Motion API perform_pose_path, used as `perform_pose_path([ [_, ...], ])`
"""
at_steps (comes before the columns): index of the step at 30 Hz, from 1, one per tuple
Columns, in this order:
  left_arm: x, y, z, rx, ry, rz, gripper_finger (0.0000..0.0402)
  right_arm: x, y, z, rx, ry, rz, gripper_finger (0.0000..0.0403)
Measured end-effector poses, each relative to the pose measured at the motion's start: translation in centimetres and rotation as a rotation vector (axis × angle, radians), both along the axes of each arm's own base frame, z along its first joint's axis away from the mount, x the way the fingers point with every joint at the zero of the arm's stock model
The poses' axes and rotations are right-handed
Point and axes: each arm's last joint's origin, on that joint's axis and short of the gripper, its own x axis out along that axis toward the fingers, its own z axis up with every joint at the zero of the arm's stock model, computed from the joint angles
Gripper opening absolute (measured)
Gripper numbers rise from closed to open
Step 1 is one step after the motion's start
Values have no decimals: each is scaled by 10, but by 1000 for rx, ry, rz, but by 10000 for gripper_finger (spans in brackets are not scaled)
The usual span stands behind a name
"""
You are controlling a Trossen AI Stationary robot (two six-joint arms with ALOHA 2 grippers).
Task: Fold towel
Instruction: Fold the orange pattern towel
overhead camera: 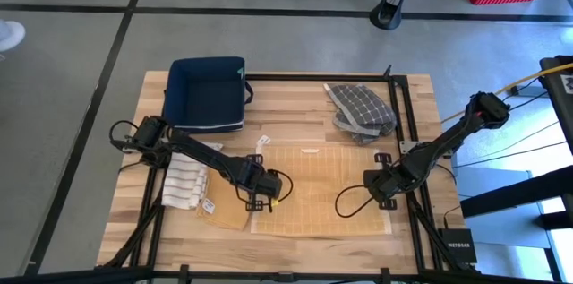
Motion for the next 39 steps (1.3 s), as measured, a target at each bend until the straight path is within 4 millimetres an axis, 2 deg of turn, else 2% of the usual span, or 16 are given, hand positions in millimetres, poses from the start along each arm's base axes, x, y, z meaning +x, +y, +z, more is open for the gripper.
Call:
perform_pose_path([
  [10,-2,-16,29,93,-28,-51,1,10,5,39,-39,-33,-26,1],
  [14,-9,-17,53,91,-98,-43,1,12,9,52,-23,-48,-46,1],
  [18,-24,-16,81,105,-161,-22,1,7,16,66,-45,-79,-40,1],
  [25,-50,-1,126,109,-254,11,1,-7,21,90,-148,-131,-85,0],
  [30,-62,13,147,133,-311,26,1,-12,18,115,-237,-202,-109,0],
  [35,-67,30,158,154,-343,64,1,-16,8,140,-338,-278,-155,0],
  [39,-67,40,157,173,-315,91,1,-19,4,146,-338,-304,-183,0],
])
